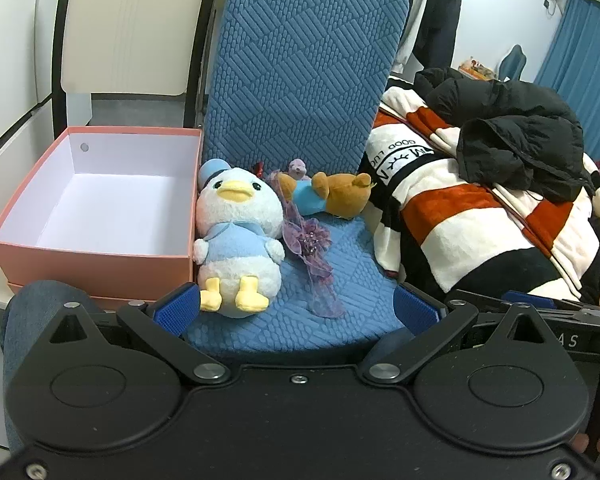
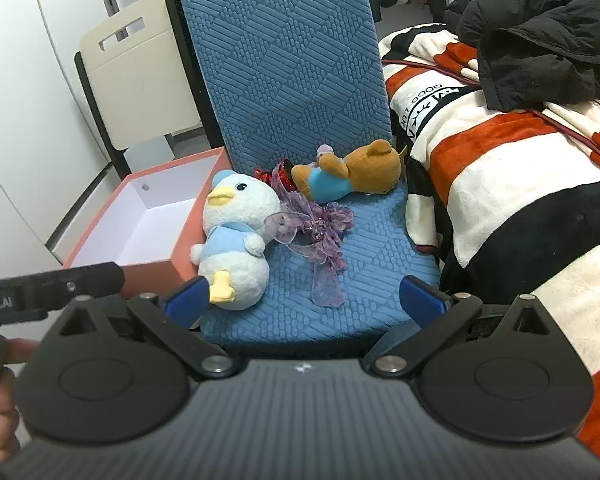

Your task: Organize objects

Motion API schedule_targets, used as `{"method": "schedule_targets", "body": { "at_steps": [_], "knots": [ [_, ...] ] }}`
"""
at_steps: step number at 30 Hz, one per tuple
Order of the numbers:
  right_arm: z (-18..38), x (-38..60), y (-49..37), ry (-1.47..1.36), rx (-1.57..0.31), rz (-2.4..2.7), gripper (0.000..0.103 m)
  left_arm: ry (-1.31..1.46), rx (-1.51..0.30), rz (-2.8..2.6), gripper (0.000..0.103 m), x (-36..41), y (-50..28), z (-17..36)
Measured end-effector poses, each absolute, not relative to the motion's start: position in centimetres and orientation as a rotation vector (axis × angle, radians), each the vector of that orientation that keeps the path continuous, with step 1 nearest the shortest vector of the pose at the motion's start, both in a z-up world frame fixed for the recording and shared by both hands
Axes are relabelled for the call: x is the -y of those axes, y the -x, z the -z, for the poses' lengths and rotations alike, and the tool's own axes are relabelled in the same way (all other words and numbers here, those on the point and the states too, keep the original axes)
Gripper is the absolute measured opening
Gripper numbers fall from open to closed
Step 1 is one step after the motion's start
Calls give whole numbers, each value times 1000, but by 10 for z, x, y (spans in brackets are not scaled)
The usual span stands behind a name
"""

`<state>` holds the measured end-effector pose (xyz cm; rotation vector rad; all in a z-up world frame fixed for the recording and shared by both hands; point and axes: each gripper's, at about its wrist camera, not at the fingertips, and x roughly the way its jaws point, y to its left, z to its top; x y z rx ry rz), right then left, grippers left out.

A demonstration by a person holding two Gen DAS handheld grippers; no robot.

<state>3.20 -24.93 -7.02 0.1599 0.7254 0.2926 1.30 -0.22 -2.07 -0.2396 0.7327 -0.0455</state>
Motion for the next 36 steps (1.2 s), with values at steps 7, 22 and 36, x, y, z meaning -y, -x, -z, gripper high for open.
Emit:
{"method": "schedule_targets", "body": {
  "at_steps": [7, 22, 36],
  "knots": [
    [72, 247, -35, -159, -733, -295, 103, 242, -740, 47, 103, 0, -14, 26],
    [73, 244, -40, -155, -735, -295, 103, 233, -751, 50, 103, 3, -21, 32],
    [77, 243, -37, -170, -732, -307, 103, 244, -770, 115, 103, -5, -24, 33]
  ]
}}
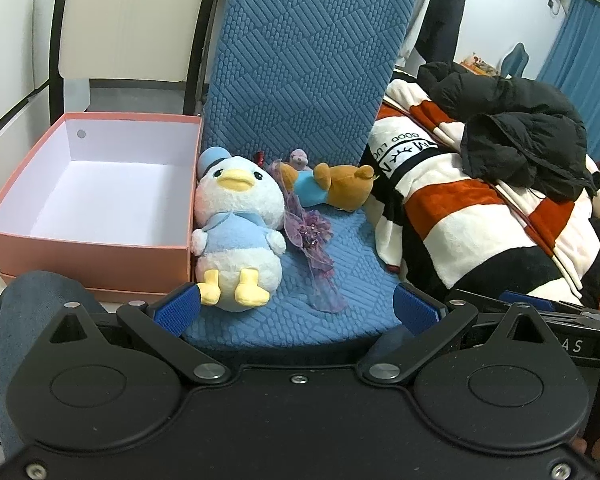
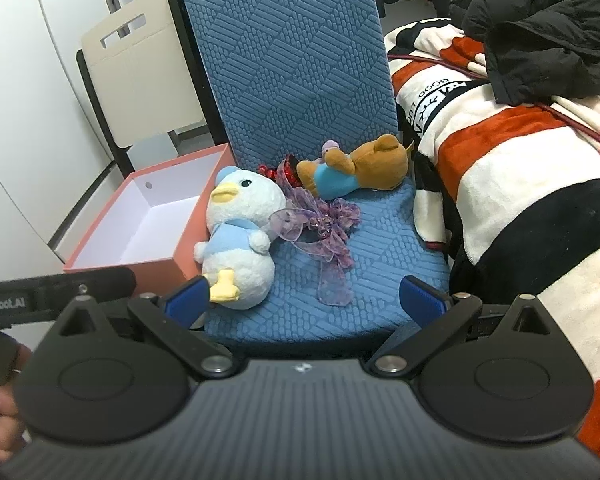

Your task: Organize objects

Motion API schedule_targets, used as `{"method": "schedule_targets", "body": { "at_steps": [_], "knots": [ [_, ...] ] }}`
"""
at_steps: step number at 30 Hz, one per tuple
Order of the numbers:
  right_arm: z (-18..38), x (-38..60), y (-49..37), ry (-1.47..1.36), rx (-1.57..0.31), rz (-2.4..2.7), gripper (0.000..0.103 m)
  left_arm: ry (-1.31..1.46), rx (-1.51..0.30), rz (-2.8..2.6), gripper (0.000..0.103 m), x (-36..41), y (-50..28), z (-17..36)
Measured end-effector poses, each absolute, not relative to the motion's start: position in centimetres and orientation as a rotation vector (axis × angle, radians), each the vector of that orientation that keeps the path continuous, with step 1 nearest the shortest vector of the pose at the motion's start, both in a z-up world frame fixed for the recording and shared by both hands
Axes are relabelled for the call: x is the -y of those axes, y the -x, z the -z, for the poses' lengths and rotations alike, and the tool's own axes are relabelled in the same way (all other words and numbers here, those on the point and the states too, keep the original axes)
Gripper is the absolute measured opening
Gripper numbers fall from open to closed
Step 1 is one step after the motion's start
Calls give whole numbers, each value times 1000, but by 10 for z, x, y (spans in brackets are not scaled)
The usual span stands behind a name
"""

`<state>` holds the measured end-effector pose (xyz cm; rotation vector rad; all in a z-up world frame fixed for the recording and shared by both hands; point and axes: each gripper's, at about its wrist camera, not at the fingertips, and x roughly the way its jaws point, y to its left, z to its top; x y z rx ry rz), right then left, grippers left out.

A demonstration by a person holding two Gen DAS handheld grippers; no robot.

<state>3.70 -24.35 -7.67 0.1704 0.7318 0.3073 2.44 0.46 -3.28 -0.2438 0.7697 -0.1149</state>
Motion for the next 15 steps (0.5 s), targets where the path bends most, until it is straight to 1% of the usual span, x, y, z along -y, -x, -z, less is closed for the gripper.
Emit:
{"method": "schedule_targets", "body": {
  "at_steps": [6, 15],
  "knots": [
    [74, 245, -36, -190, -719, -304, 103, 252, -763, 118, 103, -4, -24, 31],
    [64, 243, -35, -223, -713, -368, 103, 250, -704, 108, 103, -7, -13, 12]
  ]
}}
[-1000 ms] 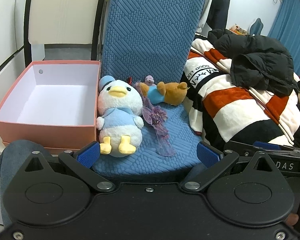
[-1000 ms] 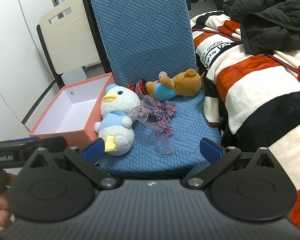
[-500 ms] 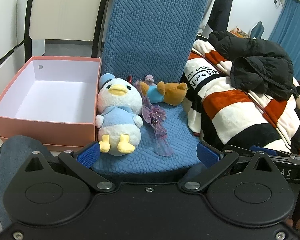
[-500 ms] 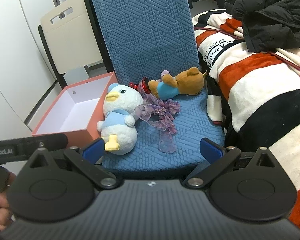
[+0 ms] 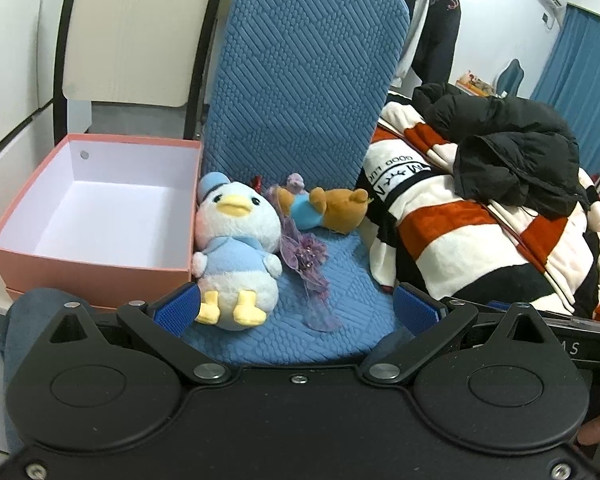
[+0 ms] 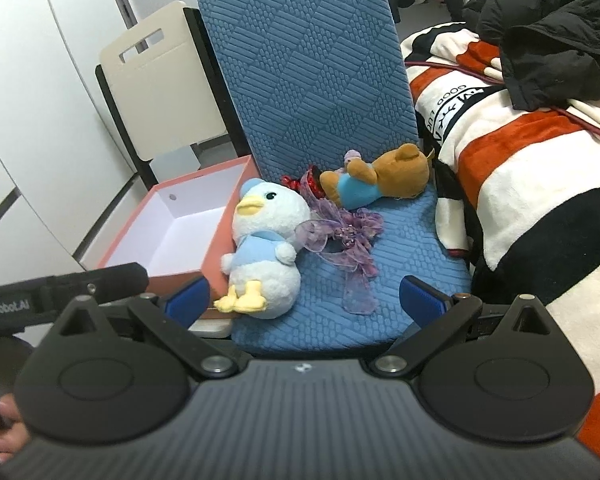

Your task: Organize objects

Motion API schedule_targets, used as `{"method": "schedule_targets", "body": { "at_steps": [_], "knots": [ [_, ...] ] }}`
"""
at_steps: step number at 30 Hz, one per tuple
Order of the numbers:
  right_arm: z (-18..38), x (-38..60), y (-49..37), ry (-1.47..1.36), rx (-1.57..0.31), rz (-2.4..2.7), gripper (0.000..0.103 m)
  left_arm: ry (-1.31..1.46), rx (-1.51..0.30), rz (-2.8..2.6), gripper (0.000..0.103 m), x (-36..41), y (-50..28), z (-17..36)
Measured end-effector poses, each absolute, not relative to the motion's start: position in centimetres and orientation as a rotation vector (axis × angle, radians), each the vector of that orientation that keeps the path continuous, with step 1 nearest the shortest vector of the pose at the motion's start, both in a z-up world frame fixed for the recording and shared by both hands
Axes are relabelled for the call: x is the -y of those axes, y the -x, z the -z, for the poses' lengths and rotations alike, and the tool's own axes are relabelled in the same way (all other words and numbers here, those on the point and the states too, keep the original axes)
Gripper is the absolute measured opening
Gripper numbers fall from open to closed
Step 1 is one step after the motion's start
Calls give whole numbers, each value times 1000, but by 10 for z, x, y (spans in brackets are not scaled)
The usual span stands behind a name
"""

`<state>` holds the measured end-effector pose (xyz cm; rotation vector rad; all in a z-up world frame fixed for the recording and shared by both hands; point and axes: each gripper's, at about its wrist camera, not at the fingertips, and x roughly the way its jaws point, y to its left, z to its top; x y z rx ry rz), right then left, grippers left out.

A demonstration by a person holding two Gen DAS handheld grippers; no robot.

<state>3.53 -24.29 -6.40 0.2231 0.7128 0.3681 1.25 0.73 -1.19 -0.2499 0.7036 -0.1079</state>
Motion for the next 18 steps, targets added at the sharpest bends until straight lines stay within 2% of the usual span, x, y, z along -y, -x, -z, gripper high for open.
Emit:
{"method": "schedule_targets", "body": {
  "at_steps": [8, 18],
  "knots": [
    [72, 244, -40, -229, -725, -352, 103, 238, -727, 102, 103, -10, -20, 20],
    [106, 249, -69, -257, -720, -336, 101, 214, -800, 100, 103, 2, -57, 60]
  ]
}}
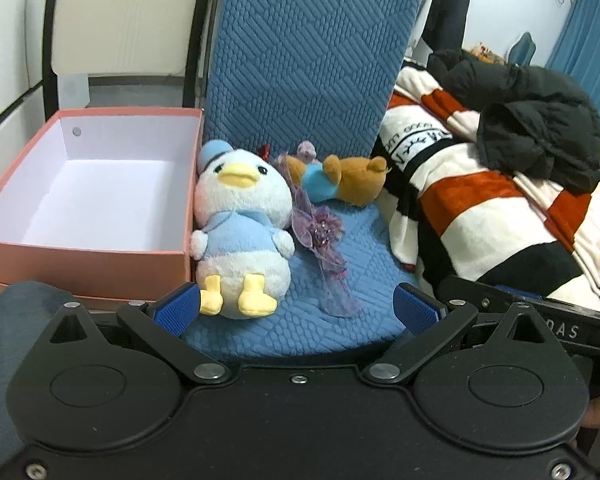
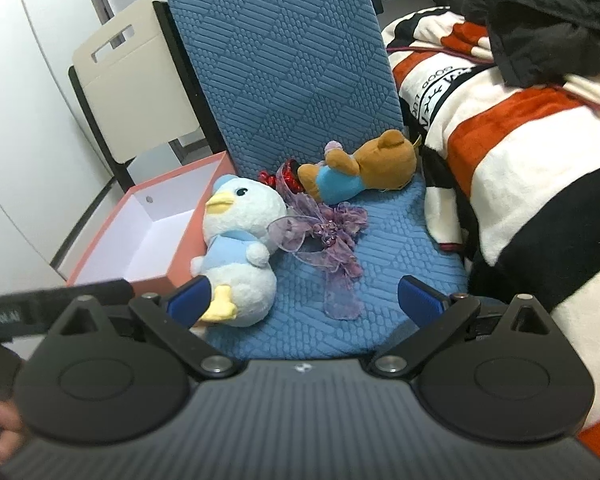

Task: Organize objects
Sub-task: 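Grasp the purple ribbon bow with the right tool while the left tool grasps the white duck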

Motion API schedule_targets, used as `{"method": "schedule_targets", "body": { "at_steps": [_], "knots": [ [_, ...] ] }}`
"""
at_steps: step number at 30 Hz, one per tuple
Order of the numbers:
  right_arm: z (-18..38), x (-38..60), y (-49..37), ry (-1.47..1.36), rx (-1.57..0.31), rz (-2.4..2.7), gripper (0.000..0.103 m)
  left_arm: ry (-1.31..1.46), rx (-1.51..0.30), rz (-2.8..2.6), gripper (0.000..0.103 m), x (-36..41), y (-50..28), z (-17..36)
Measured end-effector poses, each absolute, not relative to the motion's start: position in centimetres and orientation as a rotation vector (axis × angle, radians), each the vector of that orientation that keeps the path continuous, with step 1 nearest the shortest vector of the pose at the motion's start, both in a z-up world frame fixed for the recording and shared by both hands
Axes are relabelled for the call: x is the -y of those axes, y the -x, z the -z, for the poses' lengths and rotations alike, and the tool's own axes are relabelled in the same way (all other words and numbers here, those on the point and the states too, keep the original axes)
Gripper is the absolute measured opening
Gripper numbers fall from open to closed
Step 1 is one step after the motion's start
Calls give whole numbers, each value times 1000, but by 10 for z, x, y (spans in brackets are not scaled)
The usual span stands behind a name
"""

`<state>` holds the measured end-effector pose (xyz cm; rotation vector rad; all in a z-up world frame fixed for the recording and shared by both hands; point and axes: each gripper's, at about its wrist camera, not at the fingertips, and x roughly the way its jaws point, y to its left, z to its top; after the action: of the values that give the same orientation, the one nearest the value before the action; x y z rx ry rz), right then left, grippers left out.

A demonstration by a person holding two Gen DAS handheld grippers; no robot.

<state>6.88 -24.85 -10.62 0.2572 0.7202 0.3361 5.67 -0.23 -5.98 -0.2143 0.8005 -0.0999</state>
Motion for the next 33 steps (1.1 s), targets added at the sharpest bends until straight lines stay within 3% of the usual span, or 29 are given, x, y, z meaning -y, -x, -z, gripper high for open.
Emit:
{"method": "schedule_targets", "body": {
  "at_steps": [12, 16, 20, 28, 33],
  "knots": [
    [174, 250, -126, -338, -709, -323, 96, 153, -844, 71, 103, 12, -107, 111],
    [197, 245, -153, -367, -723, -329, 79, 121, -864, 54, 102, 16, -121, 126],
    [218, 239, -181, -378, -725, -336, 73, 80, -873, 45, 101, 23, -134, 137],
    [256, 237, -233, -457, -835, -405, 73, -62, -865, 29, 101, 50, -159, 152],
    [266, 220, -257, -353, -848, -474, 73, -137, -876, 15, 101, 63, -175, 164]
  ]
}}
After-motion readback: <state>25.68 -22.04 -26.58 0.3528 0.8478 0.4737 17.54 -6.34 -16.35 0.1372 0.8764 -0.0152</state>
